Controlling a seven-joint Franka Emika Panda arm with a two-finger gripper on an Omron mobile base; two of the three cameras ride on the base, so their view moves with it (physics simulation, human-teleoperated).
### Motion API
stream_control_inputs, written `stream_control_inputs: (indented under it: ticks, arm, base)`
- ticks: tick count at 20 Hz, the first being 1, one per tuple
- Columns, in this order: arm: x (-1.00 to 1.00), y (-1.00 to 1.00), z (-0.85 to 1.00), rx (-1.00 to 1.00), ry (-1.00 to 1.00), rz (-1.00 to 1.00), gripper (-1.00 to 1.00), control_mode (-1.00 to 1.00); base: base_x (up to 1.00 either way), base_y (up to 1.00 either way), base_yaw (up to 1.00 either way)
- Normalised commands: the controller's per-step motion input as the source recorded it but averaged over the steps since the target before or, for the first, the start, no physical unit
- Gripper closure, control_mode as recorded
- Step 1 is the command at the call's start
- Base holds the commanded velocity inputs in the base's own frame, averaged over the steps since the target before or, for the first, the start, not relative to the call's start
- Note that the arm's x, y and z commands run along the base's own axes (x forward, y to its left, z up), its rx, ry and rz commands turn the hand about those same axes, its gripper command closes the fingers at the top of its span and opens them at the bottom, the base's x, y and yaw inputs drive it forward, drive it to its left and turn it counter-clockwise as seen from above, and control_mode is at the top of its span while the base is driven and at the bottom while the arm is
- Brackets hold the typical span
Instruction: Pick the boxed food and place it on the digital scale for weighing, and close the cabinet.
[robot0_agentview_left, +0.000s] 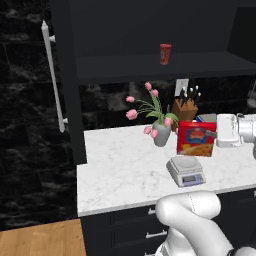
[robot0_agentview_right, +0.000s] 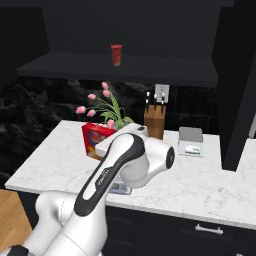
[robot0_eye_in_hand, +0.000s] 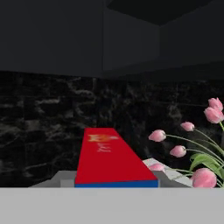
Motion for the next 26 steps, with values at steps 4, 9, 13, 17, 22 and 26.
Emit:
stream_control_inputs:
  ticks: [4, 9, 13, 17, 22, 26]
  arm:
    - [0.14, -0.13, -0.38, 0.0, 0.05, 0.04, 1.0, -1.0]
    - [0.11, 0.0, -0.46, -0.02, 0.05, 0.02, 1.0, -1.0]
    - [0.16, -0.02, -0.41, 0.0, 0.01, 0.03, 1.0, -1.0]
    - [0.02, -0.08, -0.27, 0.0, -0.01, 0.03, 1.0, -1.0]
    - [0.01, -0.09, -0.25, 0.0, -0.04, 0.04, 1.0, -1.0]
    - [0.25, -0.01, -0.03, 0.0, -0.05, 0.01, 1.0, -1.0]
  base:
    - [0.0, 0.0, 0.0]
    - [0.0, 0.0, 0.0]
    - [0.0, 0.0, 0.0]
    - [0.0, 0.0, 0.0]
    - [0.0, 0.0, 0.0]
    - [0.0, 0.0, 0.0]
